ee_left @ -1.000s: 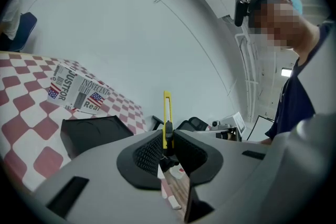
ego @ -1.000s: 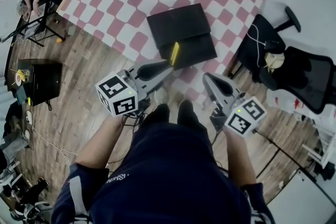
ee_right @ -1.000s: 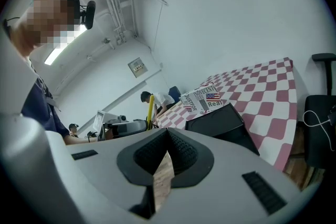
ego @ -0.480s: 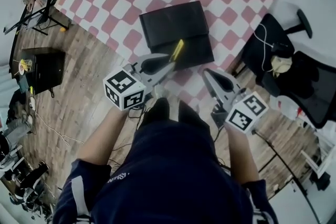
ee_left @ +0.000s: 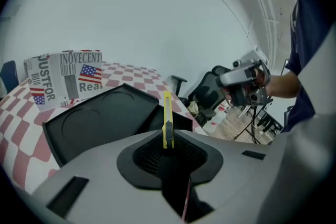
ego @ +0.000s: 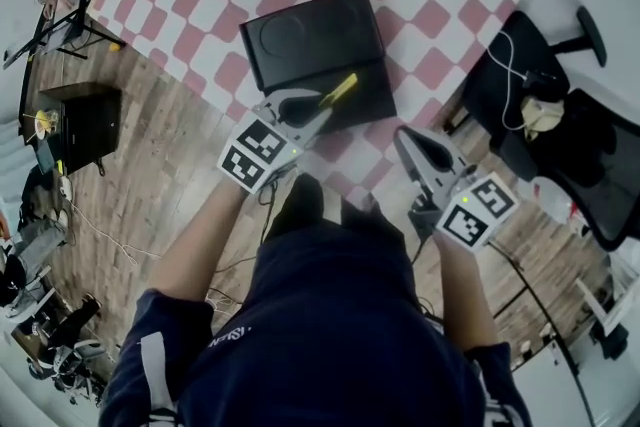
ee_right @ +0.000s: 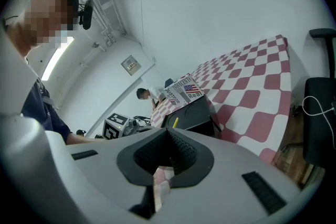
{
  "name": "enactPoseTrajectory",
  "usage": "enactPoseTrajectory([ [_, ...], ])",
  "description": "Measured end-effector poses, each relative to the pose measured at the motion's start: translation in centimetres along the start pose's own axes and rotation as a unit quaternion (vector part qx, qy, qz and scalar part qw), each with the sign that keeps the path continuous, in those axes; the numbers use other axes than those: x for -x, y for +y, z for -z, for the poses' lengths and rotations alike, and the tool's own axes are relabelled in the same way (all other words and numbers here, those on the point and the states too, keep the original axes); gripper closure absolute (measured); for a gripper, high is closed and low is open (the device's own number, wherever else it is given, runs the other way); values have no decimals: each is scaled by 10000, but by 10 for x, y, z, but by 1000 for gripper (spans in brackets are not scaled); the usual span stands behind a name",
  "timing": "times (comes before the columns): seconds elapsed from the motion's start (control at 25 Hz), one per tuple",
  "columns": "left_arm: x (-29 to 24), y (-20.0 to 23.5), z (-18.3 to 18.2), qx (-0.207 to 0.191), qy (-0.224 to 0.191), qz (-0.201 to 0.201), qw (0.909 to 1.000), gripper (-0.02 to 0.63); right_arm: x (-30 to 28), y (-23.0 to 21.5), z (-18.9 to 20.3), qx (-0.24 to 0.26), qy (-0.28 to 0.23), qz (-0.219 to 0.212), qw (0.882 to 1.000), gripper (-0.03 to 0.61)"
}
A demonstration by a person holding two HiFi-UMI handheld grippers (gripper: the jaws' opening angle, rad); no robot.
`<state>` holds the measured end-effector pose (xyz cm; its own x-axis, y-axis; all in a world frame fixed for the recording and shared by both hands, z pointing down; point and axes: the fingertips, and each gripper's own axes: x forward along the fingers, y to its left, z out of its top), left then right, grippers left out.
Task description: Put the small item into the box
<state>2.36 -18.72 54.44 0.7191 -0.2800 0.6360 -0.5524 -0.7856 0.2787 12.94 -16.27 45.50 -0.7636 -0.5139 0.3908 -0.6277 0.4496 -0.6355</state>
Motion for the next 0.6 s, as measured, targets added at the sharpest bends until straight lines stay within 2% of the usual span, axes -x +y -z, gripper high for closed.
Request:
enactPoseTrajectory([
  [0.16, -19, 4, 20, -255, 633, -171, 9975, 526, 6, -15, 3, -109, 22, 50, 9999, 563],
  [0.32, -34, 6, 36, -487, 1228, -358, 9906, 526, 11, -27, 6, -160, 102, 111, 9998, 563],
  [0.48, -48, 7, 51, -705, 1796, -507, 9799, 526, 17, -36, 8, -210, 142, 128, 9996, 563],
  [0.6, -58, 12, 60, -1006, 2208, -685, 9677, 525, 18, -43, 10, -217, 205, 126, 9995, 563],
])
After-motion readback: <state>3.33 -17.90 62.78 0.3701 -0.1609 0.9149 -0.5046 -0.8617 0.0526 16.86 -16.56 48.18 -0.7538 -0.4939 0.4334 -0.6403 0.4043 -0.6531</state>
